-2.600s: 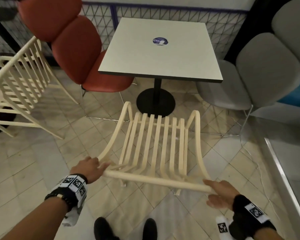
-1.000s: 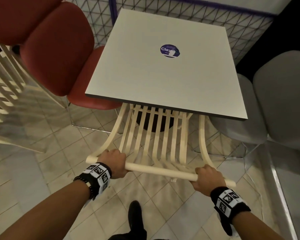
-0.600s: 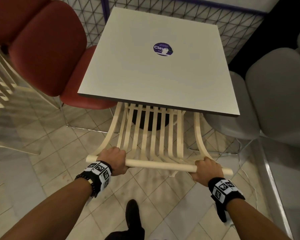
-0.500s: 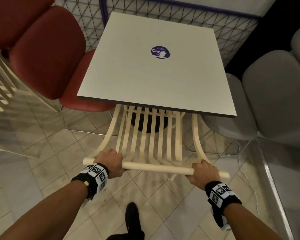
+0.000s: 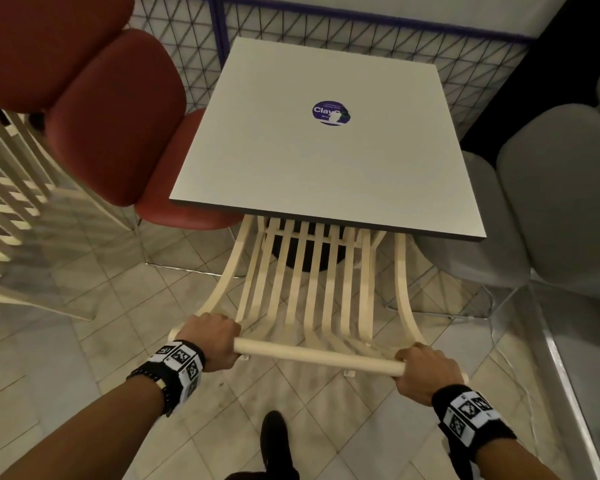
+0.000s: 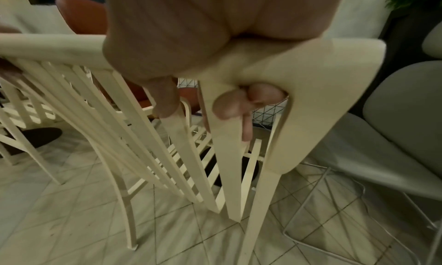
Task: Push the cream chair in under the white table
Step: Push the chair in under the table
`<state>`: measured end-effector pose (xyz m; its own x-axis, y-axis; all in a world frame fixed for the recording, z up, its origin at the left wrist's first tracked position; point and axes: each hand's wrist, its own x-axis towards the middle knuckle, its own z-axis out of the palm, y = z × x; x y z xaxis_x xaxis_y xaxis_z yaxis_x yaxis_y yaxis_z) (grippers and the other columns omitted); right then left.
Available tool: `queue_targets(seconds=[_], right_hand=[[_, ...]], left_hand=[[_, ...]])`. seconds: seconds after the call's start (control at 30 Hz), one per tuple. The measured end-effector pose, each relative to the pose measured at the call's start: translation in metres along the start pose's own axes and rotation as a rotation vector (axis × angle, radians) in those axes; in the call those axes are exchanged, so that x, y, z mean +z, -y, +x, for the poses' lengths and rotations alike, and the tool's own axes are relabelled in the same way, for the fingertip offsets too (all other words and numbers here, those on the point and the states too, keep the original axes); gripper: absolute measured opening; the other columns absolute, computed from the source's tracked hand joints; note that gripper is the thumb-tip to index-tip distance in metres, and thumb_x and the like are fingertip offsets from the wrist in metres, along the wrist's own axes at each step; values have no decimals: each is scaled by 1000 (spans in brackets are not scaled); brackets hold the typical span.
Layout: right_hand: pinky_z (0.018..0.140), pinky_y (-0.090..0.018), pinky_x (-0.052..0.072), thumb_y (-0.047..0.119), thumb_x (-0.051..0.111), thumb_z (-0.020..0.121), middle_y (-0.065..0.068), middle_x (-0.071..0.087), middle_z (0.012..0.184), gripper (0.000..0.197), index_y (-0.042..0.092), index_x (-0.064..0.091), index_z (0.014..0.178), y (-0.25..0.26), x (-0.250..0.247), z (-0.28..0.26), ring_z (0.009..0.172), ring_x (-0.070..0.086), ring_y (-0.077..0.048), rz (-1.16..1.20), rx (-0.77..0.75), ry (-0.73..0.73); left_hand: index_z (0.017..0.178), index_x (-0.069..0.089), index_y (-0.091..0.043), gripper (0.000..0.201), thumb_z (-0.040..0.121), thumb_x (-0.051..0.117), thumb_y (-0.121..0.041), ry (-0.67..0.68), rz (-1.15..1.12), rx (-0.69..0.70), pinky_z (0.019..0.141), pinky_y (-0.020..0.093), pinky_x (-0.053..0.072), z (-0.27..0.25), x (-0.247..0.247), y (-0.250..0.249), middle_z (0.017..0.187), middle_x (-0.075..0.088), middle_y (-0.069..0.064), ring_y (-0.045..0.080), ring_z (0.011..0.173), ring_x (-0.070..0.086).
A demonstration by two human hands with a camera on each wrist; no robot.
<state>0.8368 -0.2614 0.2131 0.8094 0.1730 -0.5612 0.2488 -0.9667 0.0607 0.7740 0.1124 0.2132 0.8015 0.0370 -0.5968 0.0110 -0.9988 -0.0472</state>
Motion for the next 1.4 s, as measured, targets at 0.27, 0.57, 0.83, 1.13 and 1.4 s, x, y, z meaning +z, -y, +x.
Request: queue_targets(seconds=[0.27,0.57,0.83,1.13,1.4], right_hand=[[78,-36,53,42,58,75,4,64,93,29,31,69,98,0,-18,19,85,63,-22,19,34,-10],[75,-34,51,41,59,74,7,59,85,26,31,70,96,1,-12,18,85,64,-21,2,40,-29],[72,-33,51,41,59,75,7,59,83,25,31,68,96,0,-11,17,77,60,-19,-5,40,-62],[75,-37,53,45,62,75,4,67,93,26,31,70,95,-12,-8,16,85,64,-21,12,26,-61],[74,-36,51,45,63,77,1,68,97,28,28,68,98,-11,-4,16,85,65,-24,34,47,-90]], left_hand=[[99,66,-23,42,78,57,-58,-29,4,-61,77,37,47,17,-12,-2,101,68,1,26,93,67],[103,65,-21,47,79,55,-60,-42,21,-48,81,38,48,19,-7,0,108,66,2,28,99,65],[101,65,-22,46,78,55,-61,-53,9,-48,80,39,51,18,-7,0,104,67,1,26,94,66],[98,65,-21,50,78,55,-65,-70,-26,-67,80,38,50,15,2,-11,101,68,1,25,93,66],[96,68,-22,54,76,54,-70,-112,-65,-105,80,38,53,9,3,-14,98,69,1,26,90,65]])
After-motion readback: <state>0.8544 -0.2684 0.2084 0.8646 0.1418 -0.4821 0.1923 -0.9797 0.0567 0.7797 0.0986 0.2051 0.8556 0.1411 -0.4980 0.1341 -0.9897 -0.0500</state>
